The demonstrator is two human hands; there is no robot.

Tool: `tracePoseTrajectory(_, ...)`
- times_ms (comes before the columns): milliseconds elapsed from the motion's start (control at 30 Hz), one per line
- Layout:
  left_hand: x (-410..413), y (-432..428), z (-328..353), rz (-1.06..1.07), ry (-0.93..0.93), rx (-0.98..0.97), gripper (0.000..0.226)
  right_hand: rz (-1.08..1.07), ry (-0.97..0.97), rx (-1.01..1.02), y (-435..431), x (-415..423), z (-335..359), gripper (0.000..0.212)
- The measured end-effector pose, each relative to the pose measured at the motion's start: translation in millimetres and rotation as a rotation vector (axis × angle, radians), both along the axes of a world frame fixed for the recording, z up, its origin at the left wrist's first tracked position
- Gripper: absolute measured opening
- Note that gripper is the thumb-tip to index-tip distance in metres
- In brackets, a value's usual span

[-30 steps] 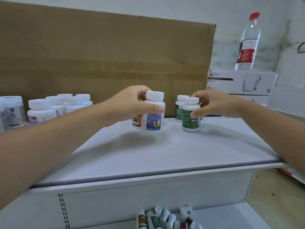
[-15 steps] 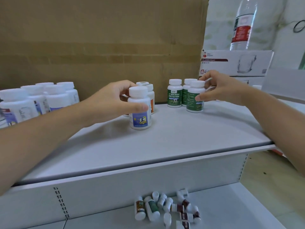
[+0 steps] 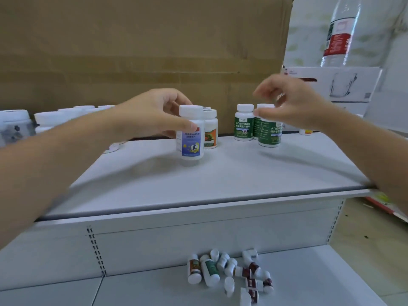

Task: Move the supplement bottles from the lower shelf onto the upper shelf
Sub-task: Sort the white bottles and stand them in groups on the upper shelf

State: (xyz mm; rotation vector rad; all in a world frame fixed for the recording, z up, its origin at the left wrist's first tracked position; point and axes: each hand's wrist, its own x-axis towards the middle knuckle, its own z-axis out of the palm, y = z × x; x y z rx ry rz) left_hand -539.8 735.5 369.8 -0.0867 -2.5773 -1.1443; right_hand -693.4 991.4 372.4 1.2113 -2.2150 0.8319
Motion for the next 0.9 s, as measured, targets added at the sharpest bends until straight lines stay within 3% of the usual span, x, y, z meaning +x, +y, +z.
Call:
tracePoseTrajectory(100, 17.4, -9.6, 16.4, 0.05, 0.003, -0.088, 0.034, 0.075, -0.076, 0.309, -28.7, 31.4, -4.2, 0.032)
tracePoseTrajectory(300, 68.0, -44.5, 26.4, 0.207, 0.03, -0.29, 0.031, 0.215, -0.077, 0.584, -78.5, 74.6, -25.5, 0.052)
tracePoseTrajectory(567, 114.3, -96.9, 21.2, 0.298, 0.033, -0.291, 0.034, 0.357, -0.094, 0.65, -137.4, 106.7, -40.4, 0.05)
tracePoseTrajectory(733, 101.5, -109.5, 13.1, 0.399, 0.019, -0.652, 0.041, 0.428, -0.159, 0.683, -149.0, 105.3, -53.3, 0.048)
tracePoseTrajectory(900, 90.8, -119.4, 10.2, 0.427, -0.035, -0.813, 0.065, 0.432, -0.181, 0.674, -148.5, 104.0, -54.4, 0.047)
